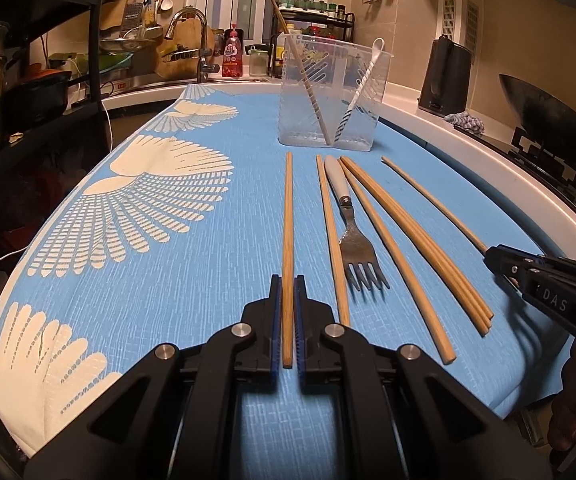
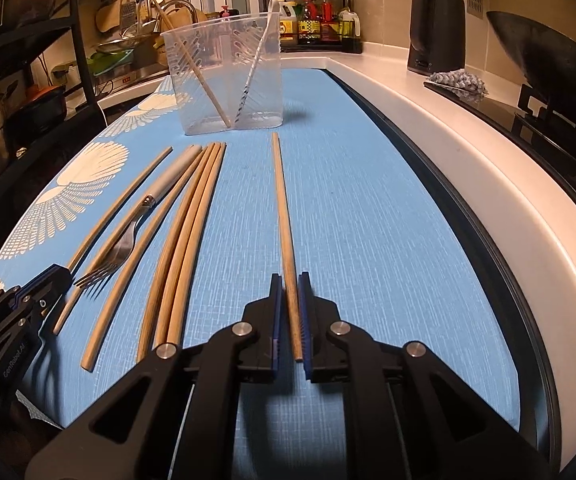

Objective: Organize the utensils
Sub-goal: 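Grasp a wooden chopstick with the left tool while the right tool grasps another, then lift both chopsticks and carry them toward the clear container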

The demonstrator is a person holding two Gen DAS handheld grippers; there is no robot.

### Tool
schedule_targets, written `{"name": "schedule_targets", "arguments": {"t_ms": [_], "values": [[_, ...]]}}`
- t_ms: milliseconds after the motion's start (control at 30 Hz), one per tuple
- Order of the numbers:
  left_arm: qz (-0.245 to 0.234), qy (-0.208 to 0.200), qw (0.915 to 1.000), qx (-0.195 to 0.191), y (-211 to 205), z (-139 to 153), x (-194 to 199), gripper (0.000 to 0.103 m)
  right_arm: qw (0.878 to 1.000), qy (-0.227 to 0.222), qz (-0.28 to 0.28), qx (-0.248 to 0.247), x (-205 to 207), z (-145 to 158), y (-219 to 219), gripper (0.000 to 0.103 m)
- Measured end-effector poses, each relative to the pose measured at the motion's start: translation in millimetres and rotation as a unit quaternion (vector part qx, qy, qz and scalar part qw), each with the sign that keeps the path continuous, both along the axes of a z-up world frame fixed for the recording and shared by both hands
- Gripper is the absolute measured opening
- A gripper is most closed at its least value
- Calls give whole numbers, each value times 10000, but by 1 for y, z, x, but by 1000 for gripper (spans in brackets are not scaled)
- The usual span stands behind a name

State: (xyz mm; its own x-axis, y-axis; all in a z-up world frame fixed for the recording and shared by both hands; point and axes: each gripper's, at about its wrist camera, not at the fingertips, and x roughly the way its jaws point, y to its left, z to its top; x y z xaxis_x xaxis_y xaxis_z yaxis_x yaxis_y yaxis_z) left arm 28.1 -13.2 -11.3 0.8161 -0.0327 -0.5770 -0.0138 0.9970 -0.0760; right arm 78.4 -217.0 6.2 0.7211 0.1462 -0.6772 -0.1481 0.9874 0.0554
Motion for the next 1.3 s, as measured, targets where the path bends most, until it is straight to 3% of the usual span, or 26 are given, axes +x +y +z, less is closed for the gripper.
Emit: {"name": "schedule_targets", "arguments": {"t_ms": [300, 1300], "values": [[22, -17, 10000, 10, 1, 1, -1, 6, 9999, -71, 76, 95, 0, -1, -1, 6], [47, -22, 10000, 52, 3, 1, -2, 6, 9995, -247, 129, 119, -1, -3, -2, 6]]}}
